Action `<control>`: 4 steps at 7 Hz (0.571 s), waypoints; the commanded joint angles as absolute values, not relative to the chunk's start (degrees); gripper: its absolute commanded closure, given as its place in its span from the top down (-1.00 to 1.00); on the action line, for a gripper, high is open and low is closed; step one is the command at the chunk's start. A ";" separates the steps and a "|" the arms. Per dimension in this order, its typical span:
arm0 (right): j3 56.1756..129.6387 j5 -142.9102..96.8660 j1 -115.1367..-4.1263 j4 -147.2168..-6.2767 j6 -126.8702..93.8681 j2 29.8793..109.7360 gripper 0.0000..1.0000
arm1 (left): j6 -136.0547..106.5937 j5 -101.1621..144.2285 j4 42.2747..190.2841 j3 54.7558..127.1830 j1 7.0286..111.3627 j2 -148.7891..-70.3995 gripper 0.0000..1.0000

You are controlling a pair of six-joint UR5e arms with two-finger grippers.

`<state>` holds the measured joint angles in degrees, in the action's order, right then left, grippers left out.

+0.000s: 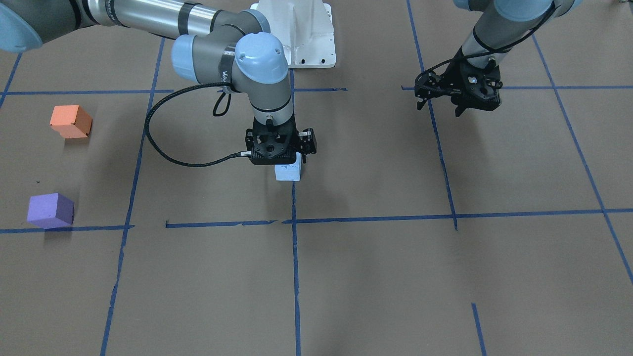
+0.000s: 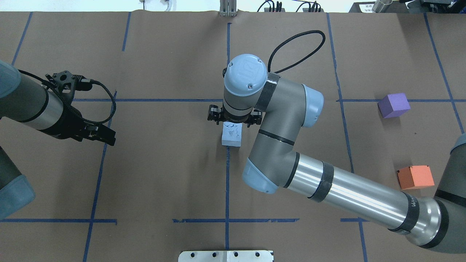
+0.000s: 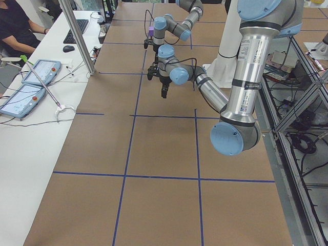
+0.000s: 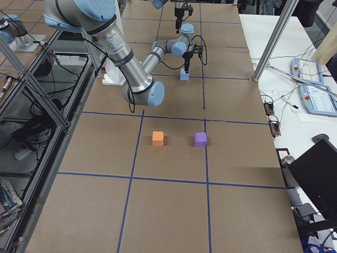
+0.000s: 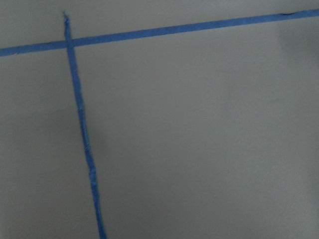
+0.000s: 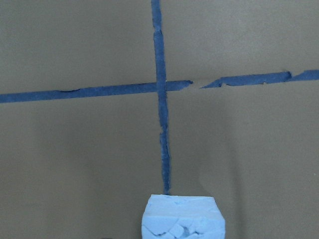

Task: Place blue block between orange and purple blocks
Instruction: 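Lower the right gripper onto the light blue cube and grasp it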

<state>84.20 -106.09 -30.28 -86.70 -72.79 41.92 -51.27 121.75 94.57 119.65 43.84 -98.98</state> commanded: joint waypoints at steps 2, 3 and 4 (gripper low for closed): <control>79.82 -100.56 -26.29 -86.66 -71.90 41.49 0.97 | -51.77 121.55 94.57 119.79 43.95 -98.70 1.00; 78.85 -99.76 -25.84 -86.23 -71.37 41.57 0.96 | -51.85 121.55 94.66 119.88 43.95 -98.70 1.00; 78.66 -99.49 -25.93 -85.87 -70.58 41.49 0.59 | -51.86 121.47 94.66 119.88 43.95 -98.61 1.00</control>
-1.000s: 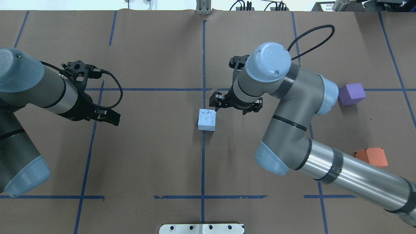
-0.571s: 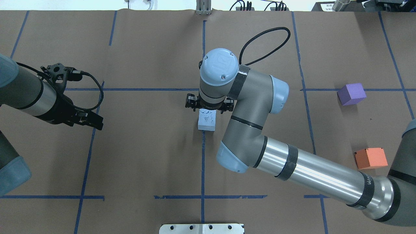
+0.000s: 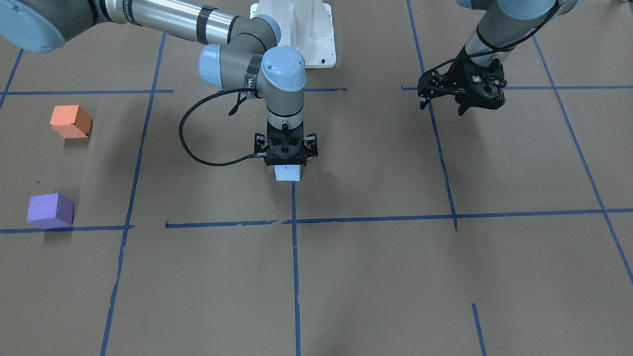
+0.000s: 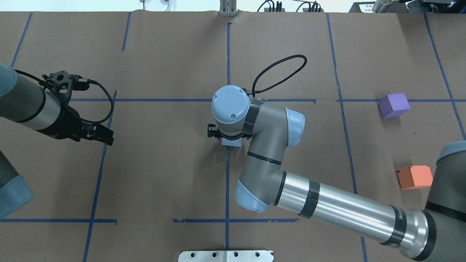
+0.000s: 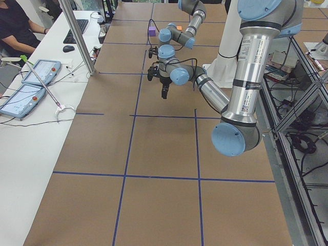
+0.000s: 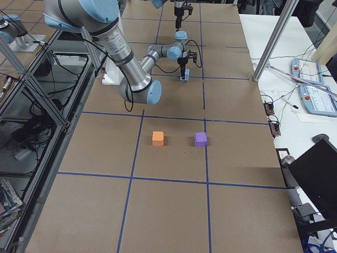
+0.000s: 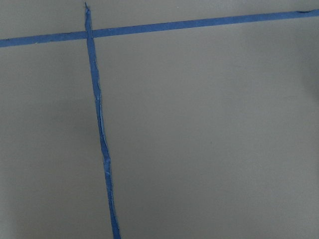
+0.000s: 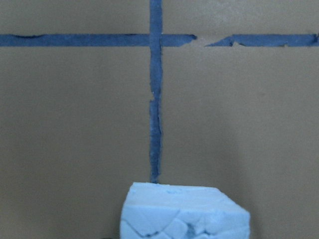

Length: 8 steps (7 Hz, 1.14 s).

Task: Place blue block between orange and purple blocks
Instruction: 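Lower the right gripper onto the light blue cube and grasp it, then carry the light blue cube with the right gripper toward the purple cube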

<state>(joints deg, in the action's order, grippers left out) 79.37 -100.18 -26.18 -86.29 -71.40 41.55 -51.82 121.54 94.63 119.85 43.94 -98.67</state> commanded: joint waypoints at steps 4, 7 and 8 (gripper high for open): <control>91.78 -103.52 -31.62 -84.29 -70.23 50.65 -0.94 | -51.86 121.38 94.66 120.23 43.95 -98.61 1.00; 106.40 -111.59 -40.22 -83.76 -60.51 70.24 -0.91 | -52.64 121.20 94.66 120.41 43.95 -98.53 1.00; 107.57 -114.84 -44.60 -82.98 -55.16 76.49 -0.91 | -55.26 121.11 94.75 120.58 43.86 -98.61 1.00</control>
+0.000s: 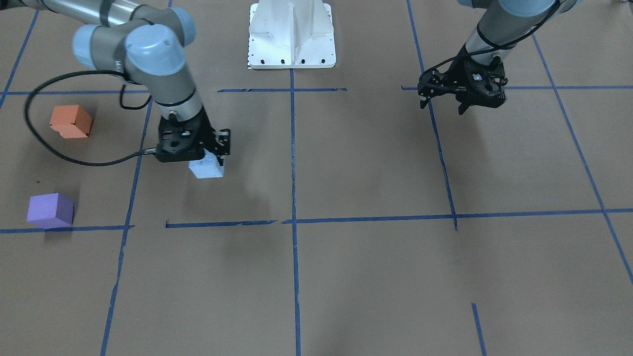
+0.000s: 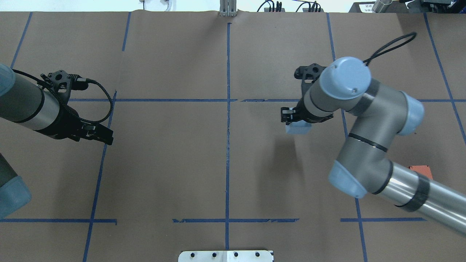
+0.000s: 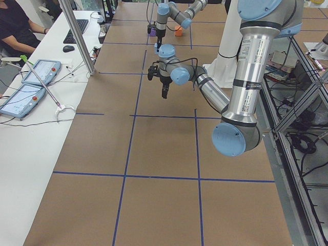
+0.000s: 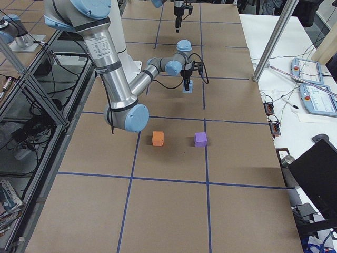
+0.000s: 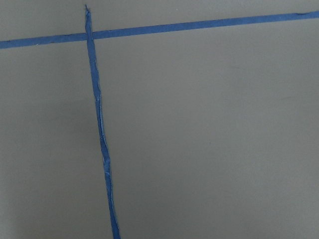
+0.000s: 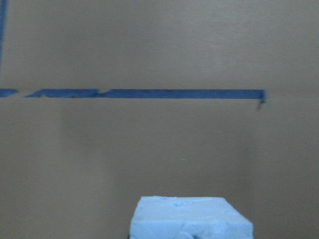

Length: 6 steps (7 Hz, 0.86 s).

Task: Place blue block between orange and purple blocks
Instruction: 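Carry the light blue cube with the right gripper toward the purple cube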

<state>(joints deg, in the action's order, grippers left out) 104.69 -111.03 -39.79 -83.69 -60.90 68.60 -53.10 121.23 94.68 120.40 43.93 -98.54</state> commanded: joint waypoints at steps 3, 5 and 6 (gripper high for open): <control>107.05 -120.22 -54.04 -82.62 -40.53 87.51 -0.89 | -55.46 121.11 94.75 120.85 43.60 -98.70 1.00; 105.91 -120.50 -53.96 -82.62 -40.43 90.16 -0.90 | -55.55 121.11 94.75 120.85 43.59 -98.70 1.00; 105.73 -120.50 -53.96 -82.62 -40.43 90.70 -0.90 | -55.55 121.11 94.75 120.85 43.59 -98.70 1.00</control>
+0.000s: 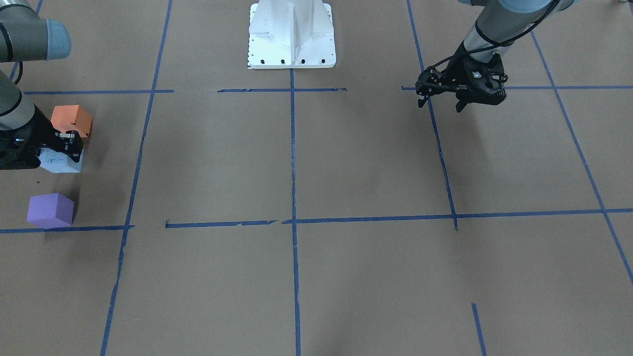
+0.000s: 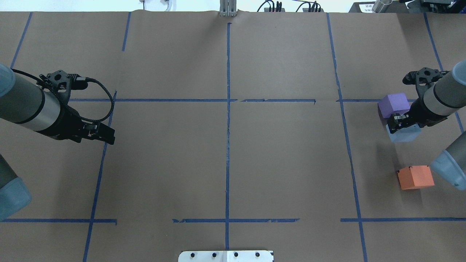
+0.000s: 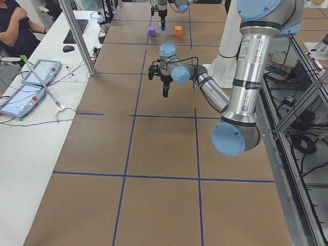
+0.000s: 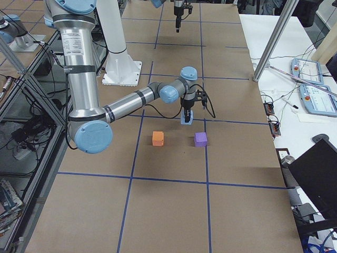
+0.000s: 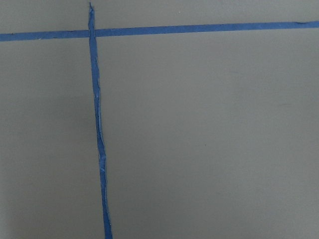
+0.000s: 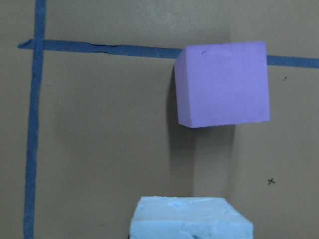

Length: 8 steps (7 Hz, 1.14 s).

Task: Place blue block between orange and purple blocks
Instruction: 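Carry the light blue cube with the right gripper toward the purple cube, then lower the light blue cube between the purple and orange cubes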

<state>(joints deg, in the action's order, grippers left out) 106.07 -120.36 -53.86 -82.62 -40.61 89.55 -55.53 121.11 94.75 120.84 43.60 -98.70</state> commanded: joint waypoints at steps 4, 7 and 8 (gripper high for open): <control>99.85 -120.59 -53.61 -77.70 -40.96 90.09 -0.86 | -55.63 121.11 94.75 120.67 43.51 -98.70 1.00; 97.74 -120.67 -53.44 -77.70 -41.04 88.16 -0.82 | -55.72 121.11 94.75 120.76 43.51 -98.88 1.00; 97.65 -120.67 -53.52 -77.61 -41.04 87.46 -0.80 | -55.98 121.11 94.75 120.76 43.51 -98.96 1.00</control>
